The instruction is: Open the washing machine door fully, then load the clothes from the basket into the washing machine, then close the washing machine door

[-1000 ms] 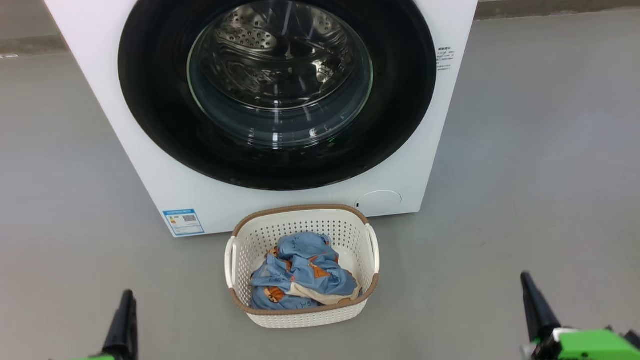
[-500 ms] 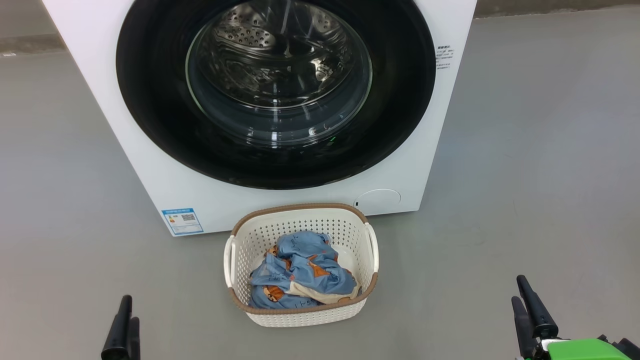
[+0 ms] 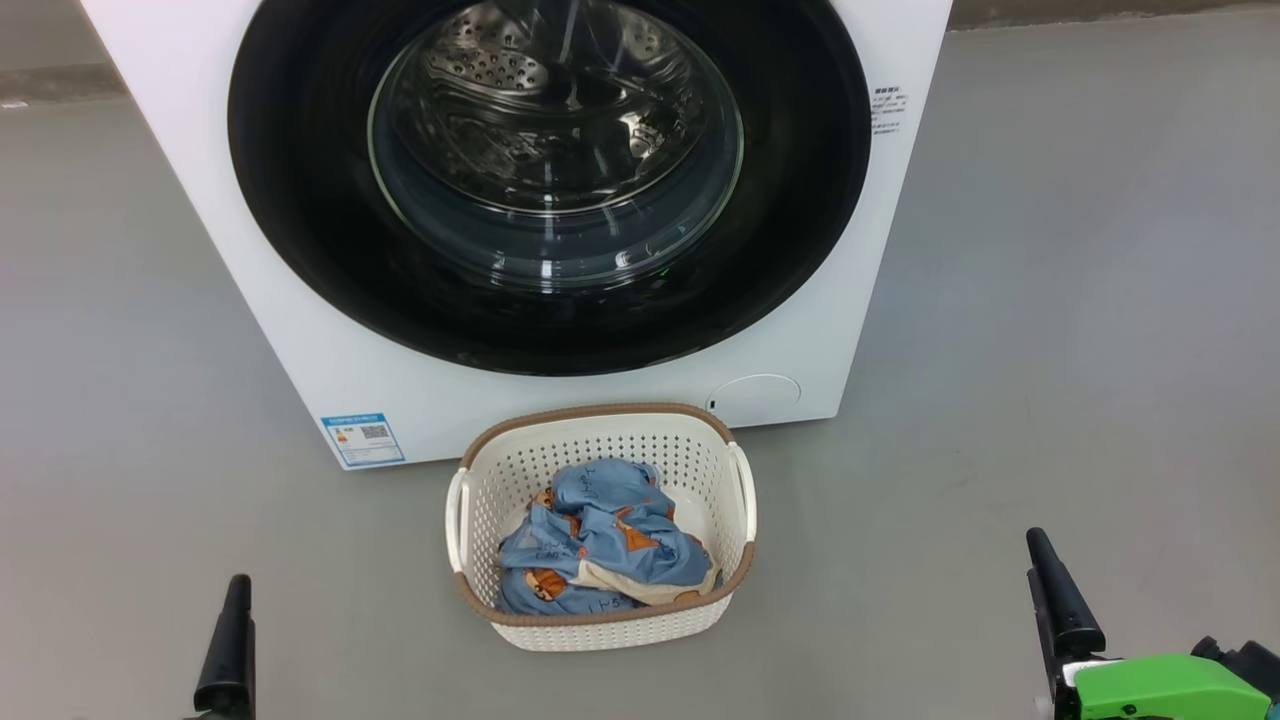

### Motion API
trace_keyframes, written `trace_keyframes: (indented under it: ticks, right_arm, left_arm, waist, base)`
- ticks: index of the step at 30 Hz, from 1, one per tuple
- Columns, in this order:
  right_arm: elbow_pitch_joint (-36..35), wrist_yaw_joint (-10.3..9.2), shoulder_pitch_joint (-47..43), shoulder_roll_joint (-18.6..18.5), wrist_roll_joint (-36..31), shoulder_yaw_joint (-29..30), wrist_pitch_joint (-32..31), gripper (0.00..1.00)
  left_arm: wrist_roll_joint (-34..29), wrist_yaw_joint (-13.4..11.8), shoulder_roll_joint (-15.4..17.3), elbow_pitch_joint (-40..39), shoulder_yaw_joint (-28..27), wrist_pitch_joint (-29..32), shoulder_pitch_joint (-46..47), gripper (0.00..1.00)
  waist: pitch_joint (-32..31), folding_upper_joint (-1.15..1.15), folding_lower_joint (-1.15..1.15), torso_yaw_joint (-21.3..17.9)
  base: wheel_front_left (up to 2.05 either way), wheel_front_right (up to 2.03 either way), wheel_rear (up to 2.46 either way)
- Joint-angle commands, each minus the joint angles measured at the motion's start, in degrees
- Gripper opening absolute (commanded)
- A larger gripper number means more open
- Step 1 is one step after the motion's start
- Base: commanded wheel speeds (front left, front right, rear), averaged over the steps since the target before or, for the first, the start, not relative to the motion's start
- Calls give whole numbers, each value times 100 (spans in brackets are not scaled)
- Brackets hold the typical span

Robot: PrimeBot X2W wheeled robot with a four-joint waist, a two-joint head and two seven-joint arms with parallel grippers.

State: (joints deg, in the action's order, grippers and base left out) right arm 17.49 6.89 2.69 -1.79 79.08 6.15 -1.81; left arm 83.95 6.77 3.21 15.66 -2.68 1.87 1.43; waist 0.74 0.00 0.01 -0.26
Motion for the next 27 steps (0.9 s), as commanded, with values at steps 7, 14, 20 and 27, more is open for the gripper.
trace_keyframes:
  ticks: [7,14,20,27]
  right_arm:
    - [-248,17,390,-48,-841,-144,172,100]
    - [-269,21,452,-53,-1521,-238,289,100]
    - [-227,23,500,-56,-2043,-311,373,100]
    - [-108,26,577,-61,-2752,-404,491,100]
  left_arm:
    - [-591,22,269,-275,45,-173,257,100]
    - [-1114,26,400,-333,151,-291,275,100]
    - [-1503,28,489,-367,247,-375,261,100]
    - [-2044,32,621,-345,370,-493,270,100]
  waist:
    - [15,0,-1,-12]
    - [24,0,-1,-23]
    - [23,0,-1,-29]
    - [15,0,-1,-21]
  base:
    - [0,0,0]
    - [0,0,0]
    - [0,0,0]
    - [0,0,0]
